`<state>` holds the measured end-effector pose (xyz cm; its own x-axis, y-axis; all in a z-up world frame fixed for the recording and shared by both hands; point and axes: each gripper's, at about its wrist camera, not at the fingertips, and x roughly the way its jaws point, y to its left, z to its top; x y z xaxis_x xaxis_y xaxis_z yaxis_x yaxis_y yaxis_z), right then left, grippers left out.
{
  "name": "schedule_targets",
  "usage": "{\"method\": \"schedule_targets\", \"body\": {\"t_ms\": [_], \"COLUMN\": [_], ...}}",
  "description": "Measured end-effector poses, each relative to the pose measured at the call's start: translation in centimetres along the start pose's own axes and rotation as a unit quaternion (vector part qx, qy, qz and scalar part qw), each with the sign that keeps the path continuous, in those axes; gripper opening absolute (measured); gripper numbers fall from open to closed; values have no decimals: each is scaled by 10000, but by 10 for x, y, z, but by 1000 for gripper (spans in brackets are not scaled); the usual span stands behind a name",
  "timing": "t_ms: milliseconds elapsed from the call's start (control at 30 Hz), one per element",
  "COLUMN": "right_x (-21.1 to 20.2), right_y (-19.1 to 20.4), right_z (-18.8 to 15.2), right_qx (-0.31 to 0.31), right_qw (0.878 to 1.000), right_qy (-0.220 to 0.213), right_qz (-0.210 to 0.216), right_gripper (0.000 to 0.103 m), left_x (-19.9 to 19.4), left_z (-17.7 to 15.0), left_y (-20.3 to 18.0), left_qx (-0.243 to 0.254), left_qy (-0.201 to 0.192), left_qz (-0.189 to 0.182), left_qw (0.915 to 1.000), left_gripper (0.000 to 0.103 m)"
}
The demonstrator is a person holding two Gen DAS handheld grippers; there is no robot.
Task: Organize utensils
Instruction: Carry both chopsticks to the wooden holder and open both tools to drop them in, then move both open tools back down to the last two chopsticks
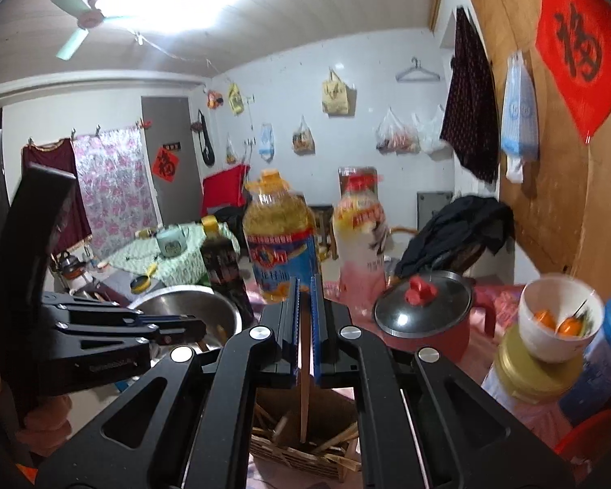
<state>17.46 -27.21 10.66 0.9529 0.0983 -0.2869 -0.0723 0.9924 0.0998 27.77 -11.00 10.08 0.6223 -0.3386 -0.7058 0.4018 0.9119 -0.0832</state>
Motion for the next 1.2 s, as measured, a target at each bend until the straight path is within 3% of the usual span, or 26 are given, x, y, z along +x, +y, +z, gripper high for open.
{"method": "schedule_targets", "body": {"t_ms": [67, 300, 467, 667, 867, 1000, 1200], "right_x": [16, 12, -3, -31, -59, -76, -94], "right_y": [-9, -30, -35, -19, 6, 19, 34], "right_z": [-15, -24, -20, -18, -20, -26, -44], "right_qx": [189, 546, 733, 613, 393, 342, 403], "right_qw": [9992, 9978, 9969, 9979, 9990, 9992, 9983], "right_qy": [331, 355, 239, 121, 17, -3, 223], "right_qz": [-79, -142, -172, -191, -224, -213, -345], "right_gripper": [13, 17, 26, 32, 53, 62, 81], "left_x": [13, 19, 5, -26, -55, -73, -87], "left_z": [-6, -9, -8, -18, -34, -50, -76], "left_y": [4, 23, 27, 27, 28, 27, 28], "left_qx": [-111, -496, -558, -619, -684, -696, -768], "left_qy": [177, 235, 96, -71, -197, -245, -161], "left_qz": [112, 241, 416, 516, 604, 691, 809], "left_qw": [9997, 9982, 9975, 9967, 9956, 9949, 9936], "left_gripper": [50, 54, 67, 75, 83, 88, 90]}}
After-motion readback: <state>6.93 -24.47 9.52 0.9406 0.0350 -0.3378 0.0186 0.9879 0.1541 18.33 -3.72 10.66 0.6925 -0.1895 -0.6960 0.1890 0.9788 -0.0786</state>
